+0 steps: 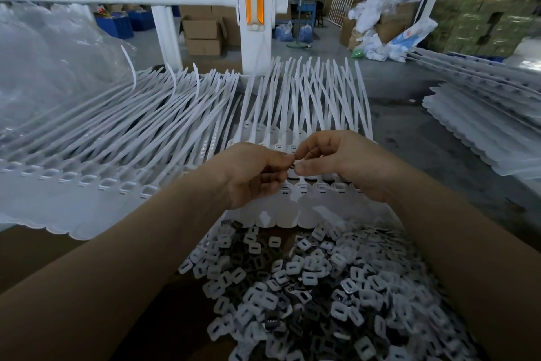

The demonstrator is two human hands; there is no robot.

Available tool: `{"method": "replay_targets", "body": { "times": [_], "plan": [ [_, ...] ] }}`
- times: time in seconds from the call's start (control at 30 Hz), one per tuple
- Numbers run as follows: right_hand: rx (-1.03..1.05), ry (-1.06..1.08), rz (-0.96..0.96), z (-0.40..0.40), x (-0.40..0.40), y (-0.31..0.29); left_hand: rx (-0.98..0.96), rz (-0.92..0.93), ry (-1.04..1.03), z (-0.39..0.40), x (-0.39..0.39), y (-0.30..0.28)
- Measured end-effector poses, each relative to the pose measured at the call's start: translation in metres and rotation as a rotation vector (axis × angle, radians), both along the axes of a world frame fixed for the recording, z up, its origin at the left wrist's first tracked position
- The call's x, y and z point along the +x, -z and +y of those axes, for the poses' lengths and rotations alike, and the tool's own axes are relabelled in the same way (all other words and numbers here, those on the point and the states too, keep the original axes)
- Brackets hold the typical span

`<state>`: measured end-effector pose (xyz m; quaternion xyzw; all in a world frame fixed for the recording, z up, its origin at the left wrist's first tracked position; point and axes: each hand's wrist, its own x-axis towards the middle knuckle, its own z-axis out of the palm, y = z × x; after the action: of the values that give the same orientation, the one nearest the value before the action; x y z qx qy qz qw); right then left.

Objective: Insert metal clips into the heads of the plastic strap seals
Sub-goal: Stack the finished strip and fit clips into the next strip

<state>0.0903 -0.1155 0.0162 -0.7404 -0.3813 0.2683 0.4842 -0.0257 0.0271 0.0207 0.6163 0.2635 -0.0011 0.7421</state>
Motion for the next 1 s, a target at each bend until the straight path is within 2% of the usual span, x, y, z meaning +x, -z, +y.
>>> {"method": "replay_targets", "body": {
  "times": [0.27, 0.5, 0.57, 0.7, 0.87, 1.0],
  "plan": [
    [-0.035, 0.053, -0.017, 0.001, -0.004, -0.001, -0.011, -0.029, 0.010, 0.000, -0.001, -0.002],
    [0.014, 0.118, 0.007, 0.001, -0.003, 0.000, -0.021, -0.116, 0.015, 0.002, -0.002, -0.003],
    [0.020, 0.141, 0.005, 0.001, -0.001, 0.000, 0.038, -0.137, 0.028, 0.002, -0.001, -0.003],
    [-0.024, 0.117, 0.013, 0.000, 0.002, 0.000, 0.296, -0.156, 0.031, 0.002, 0.001, -0.001],
    [0.069, 0.293, 0.093, 0.001, 0.013, 0.003, 0.252, -0.163, 0.063, 0.001, 0.002, 0.000],
    [0.086, 0.339, 0.115, 0.001, 0.016, 0.004, 0.425, -0.178, 0.108, -0.002, 0.005, 0.003]
  ]
}}
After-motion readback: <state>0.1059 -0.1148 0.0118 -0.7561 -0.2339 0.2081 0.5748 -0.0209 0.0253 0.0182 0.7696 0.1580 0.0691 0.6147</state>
